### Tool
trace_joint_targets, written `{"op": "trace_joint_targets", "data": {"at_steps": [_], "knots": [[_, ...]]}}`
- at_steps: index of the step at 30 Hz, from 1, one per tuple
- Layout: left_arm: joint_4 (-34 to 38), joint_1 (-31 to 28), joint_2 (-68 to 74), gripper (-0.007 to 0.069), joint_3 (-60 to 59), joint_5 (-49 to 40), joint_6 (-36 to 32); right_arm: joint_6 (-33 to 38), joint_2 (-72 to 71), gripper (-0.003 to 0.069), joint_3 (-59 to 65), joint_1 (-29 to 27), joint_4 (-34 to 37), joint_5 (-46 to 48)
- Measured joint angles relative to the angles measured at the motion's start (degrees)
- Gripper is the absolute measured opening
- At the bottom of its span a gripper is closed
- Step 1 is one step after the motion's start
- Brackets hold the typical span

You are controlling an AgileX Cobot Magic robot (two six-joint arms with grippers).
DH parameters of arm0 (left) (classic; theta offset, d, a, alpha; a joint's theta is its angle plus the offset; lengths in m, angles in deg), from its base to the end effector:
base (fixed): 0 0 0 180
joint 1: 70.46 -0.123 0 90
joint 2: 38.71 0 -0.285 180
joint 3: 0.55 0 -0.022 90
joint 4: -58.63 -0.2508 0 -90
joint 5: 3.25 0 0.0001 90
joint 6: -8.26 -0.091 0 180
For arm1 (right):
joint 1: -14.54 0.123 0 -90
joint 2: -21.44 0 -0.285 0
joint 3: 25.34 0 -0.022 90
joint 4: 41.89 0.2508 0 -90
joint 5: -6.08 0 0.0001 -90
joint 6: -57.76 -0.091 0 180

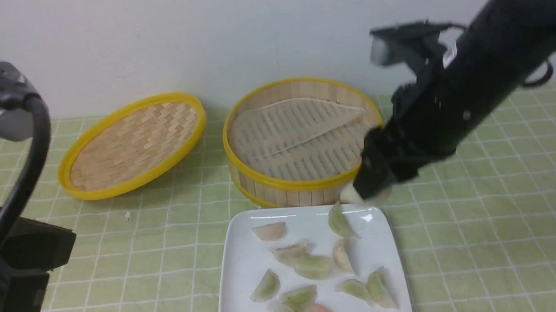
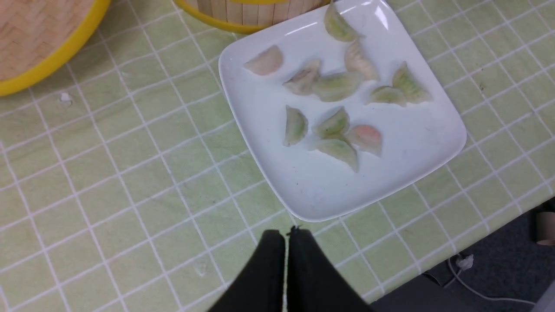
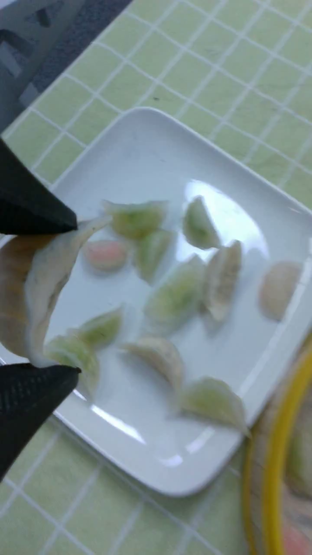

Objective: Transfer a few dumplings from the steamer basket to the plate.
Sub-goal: Use the right arm to put the dumpling into the plate

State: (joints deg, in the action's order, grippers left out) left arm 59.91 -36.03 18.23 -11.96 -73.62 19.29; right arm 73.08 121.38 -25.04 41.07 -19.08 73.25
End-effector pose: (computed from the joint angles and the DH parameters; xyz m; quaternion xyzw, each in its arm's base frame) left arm 0.1057 -0.0748 0.4064 0.1900 0.9163 -0.1465 0.3208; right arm 0.2725 0.1724 0.2984 -0.2954 0.9302 0.1992 0.0885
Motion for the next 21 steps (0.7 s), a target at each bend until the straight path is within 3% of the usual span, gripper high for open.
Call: {"op": "trace_joint_targets", "data": {"at_steps": [7,16,21], "knots": [[0.0,0.0,0.0,-0.0006,0.0,0.83,-0.17,1.39,0.37,0.0352,16.99,7.19,0.69,-14.44],[0.0,0.0,0.0,-0.0006,0.0,1.46,-0.17,-0.71,5.98,0.0356,17.96,7.28,0.69,-17.93],[0.0,0.0,0.0,-0.0006,0.0,1.46,-0.17,-2.18,6.11,0.0469,16.84,7.28,0.81,-17.48]]}}
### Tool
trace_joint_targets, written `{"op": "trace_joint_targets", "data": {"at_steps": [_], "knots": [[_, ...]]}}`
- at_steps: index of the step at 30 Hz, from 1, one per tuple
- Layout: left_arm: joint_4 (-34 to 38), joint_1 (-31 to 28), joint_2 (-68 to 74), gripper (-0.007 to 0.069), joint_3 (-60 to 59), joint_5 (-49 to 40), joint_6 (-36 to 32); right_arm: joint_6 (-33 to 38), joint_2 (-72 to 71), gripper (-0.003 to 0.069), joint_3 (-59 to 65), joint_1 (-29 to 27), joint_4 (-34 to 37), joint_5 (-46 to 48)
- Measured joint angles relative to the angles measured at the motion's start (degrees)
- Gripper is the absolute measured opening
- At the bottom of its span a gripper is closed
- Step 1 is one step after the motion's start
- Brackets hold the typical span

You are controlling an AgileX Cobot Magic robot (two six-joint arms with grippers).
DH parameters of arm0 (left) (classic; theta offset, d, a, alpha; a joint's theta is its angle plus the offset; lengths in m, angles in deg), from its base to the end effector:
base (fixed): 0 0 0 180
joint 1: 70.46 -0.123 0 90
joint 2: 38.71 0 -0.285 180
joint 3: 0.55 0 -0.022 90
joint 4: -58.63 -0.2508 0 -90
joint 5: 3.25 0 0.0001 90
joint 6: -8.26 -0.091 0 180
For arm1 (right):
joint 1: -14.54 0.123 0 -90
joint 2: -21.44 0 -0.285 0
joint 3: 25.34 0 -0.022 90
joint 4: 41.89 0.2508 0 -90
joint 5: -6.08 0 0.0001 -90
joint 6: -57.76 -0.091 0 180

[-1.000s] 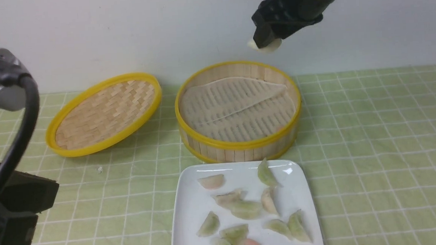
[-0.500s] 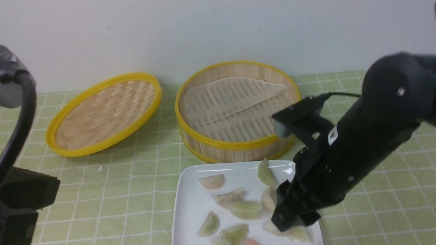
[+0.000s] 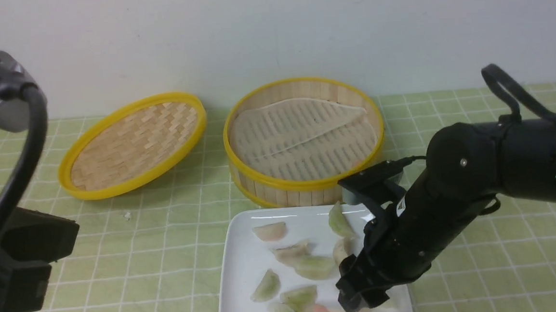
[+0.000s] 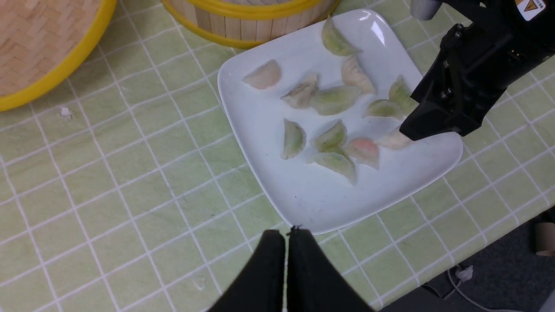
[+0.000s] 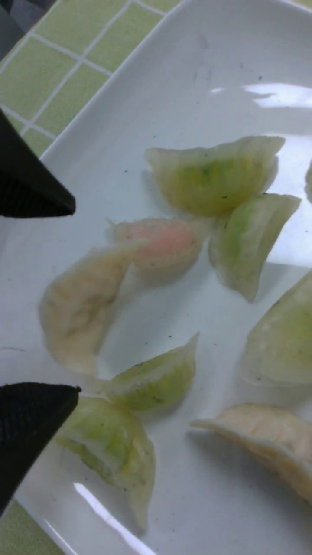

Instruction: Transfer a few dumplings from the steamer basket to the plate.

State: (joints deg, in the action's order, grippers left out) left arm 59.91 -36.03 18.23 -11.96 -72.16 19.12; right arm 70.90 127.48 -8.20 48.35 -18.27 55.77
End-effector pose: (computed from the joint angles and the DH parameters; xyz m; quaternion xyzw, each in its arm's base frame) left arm 0.1071 -0.0757 0.4080 0.1902 0.9115 -0.1506 0.3320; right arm 0.2463 0.1984 0.1926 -0.2769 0.9449 0.1723 0.0305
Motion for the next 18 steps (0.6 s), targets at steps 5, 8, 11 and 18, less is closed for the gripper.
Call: {"op": "trace_joint_targets", "data": {"at_steps": [5,8,11,18], "knots": [[0.0,0.0,0.0,-0.0006,0.0,0.0,-0.02,-2.68,-2.46,0.0556,-6.17,0.0,-4.17,6.91],[0.0,0.0,0.0,-0.0006,0.0,0.0,-0.26,-7.28,-6.16,0.0505,-10.34,0.0,-8.64,12.76],[-0.12,0.0,0.0,-0.0006,0.0,0.0,-1.11,-10.42,-12.8,0.0372,-12.76,0.0,-12.4,15.69],[-0.12,0.0,0.0,-0.0006,0.0,0.0,-2.37,-17.7,-34.26,0.0036,-13.03,0.0,-21.27,15.06]]}}
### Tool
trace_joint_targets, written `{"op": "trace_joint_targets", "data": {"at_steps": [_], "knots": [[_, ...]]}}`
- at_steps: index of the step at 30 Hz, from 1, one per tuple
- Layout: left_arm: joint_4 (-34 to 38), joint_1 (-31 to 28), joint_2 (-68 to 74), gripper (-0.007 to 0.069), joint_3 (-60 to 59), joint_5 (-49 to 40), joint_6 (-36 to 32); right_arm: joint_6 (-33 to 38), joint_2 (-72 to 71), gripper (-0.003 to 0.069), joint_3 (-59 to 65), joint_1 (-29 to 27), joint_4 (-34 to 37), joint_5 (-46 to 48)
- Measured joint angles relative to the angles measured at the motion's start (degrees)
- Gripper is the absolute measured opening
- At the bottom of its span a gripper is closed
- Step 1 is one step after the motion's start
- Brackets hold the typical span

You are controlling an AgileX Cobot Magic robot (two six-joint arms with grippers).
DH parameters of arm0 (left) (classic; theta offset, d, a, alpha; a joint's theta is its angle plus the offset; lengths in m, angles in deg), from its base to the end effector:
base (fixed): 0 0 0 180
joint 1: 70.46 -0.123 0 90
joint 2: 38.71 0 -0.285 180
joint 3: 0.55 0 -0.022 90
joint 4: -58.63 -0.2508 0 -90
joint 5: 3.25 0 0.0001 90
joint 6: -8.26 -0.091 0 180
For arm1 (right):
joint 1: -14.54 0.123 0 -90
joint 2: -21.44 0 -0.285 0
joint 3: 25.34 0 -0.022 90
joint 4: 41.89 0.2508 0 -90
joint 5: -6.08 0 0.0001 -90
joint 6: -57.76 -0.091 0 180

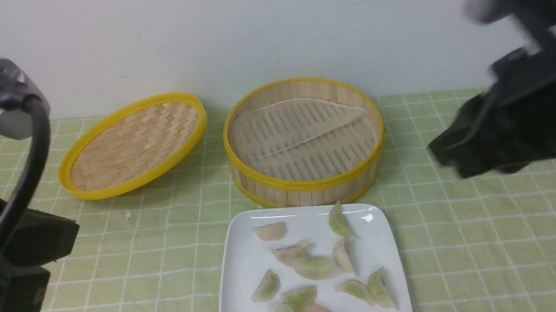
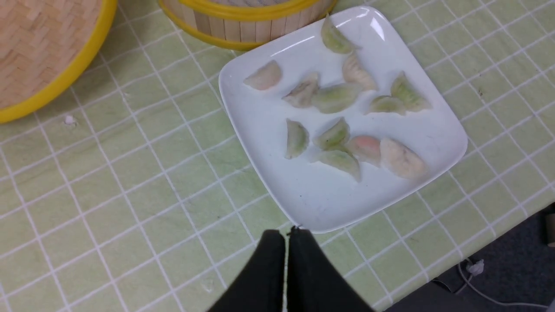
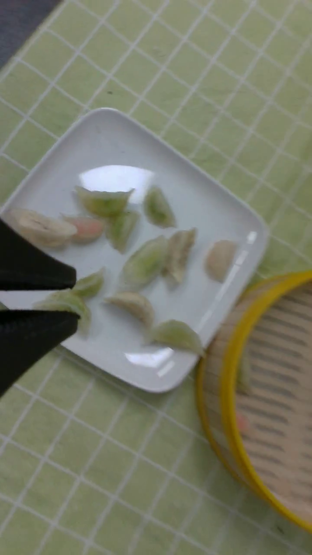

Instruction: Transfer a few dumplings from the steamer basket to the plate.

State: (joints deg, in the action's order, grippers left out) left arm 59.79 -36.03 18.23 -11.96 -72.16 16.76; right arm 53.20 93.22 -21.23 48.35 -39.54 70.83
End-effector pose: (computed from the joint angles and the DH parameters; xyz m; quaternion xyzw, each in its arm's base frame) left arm 0.1072 -0.0756 0.4079 0.2090 0.9074 -0.1428 0.3354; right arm 0.1696 0.1176 0.4058 -0.2358 0.9114 0.1299 0.3113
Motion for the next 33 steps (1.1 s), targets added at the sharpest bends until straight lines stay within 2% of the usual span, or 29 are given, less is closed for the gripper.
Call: {"op": "trace_joint_targets", "data": {"at_steps": [2,6,12,19,25,33], "knots": [[-0.02,0.0,0.0,-0.0006,0.0,0.0,-0.02,-2.49,-7.23,0.0002,1.52,0.0,-3.28,-2.35],[-0.02,0.0,0.0,-0.0006,0.0,0.08,-0.02,-6.27,-21.41,-0.0013,8.04,0.0,-8.34,-8.4],[-0.02,0.0,0.0,-0.0006,0.0,1.33,-0.2,-12.49,-44.55,-0.0015,27.16,0.0,-12.44,-19.94],[-0.02,0.0,0.0,-0.0006,0.0,3.47,-0.66,-20.97,-62.88,-0.0015,44.69,0.0,-17.31,-28.52],[-0.02,0.0,-0.52,-0.0006,-0.76,4.18,-0.77,-24.86,-64.83,-0.0015,49.53,0.0,-19.71,-33.28],[-2.09,0.0,-11.24,-0.0006,-7.43,10.92,-0.41,-25.42,-64.9,-0.0015,49.64,0.0,-20.1,-35.16]]}}
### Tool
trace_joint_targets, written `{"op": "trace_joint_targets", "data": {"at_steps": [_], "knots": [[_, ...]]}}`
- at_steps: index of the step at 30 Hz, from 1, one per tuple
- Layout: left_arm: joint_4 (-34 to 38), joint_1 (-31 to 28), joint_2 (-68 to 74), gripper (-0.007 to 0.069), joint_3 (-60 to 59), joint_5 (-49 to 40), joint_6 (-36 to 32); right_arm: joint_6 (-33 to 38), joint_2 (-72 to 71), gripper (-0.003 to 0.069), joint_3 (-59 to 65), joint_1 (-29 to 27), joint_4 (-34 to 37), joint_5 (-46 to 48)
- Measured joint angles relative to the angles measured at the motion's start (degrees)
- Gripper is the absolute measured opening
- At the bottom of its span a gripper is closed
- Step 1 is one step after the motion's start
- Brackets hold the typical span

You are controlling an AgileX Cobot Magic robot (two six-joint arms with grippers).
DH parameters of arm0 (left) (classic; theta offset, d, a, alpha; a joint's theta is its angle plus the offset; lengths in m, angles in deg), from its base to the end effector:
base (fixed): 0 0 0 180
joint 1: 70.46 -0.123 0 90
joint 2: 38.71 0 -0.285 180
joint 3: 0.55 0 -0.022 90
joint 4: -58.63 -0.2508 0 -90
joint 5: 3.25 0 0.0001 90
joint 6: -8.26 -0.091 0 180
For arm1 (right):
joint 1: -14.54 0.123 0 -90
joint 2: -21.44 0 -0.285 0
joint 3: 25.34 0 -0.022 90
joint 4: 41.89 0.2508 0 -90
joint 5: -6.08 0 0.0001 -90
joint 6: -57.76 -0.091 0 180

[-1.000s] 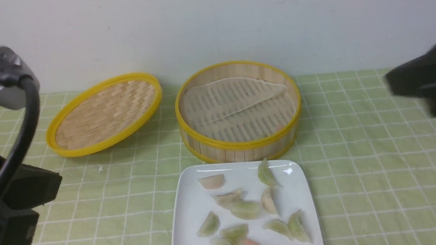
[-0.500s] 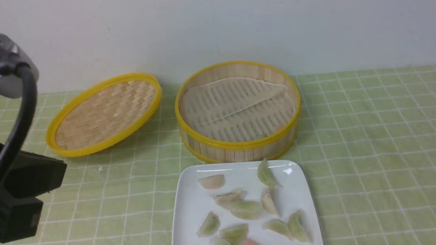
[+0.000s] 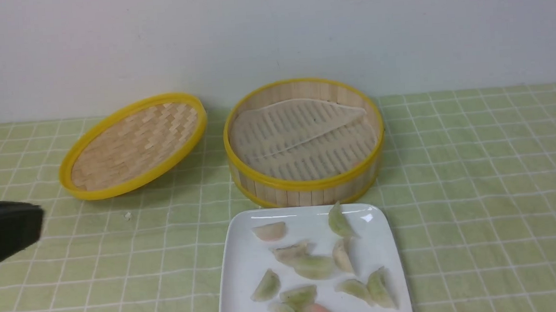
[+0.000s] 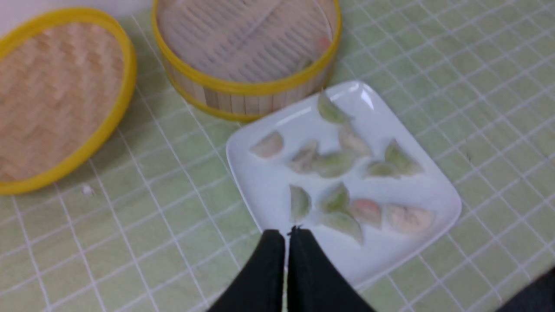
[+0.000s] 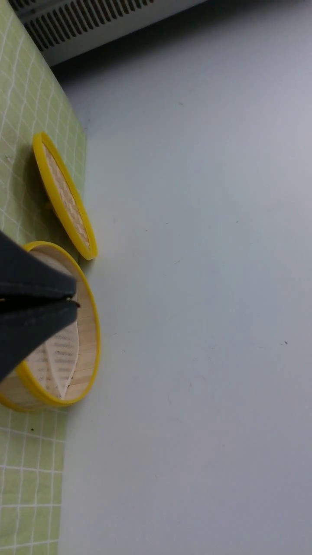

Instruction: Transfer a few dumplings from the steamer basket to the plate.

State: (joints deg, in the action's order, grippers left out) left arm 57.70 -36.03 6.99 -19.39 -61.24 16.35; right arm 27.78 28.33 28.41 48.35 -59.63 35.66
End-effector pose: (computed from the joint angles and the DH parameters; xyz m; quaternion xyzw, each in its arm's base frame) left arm 0.0787 -0.0525 0.4056 0.2002 0.8537 -0.1668 0.4510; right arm 0.0199 -0.0032 0.3007 -0.0647 0.6982 0.2423 0.6705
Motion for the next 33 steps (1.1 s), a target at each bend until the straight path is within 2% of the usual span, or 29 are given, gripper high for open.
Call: {"op": "trace_joint_targets", "data": {"at_steps": [6,9,29,33], "knots": [[-2.76,0.0,-14.06,-0.0006,-10.0,13.99,1.04,0.0,0.0,-0.0015,0.0,0.0,-0.05,0.0],[-2.58,0.0,-17.78,-0.0006,-12.83,17.37,1.47,0.0,0.0,-0.0015,0.0,0.0,-0.05,0.05],[-2.53,0.0,-20.87,-0.0006,-14.99,17.96,1.91,0.0,0.0,-0.0015,0.0,0.0,-0.05,0.05],[-2.66,-2.61,-22.17,-0.0006,-18.31,21.33,1.1,0.0,0.0,-0.0015,0.0,0.0,-0.05,0.05]]}}
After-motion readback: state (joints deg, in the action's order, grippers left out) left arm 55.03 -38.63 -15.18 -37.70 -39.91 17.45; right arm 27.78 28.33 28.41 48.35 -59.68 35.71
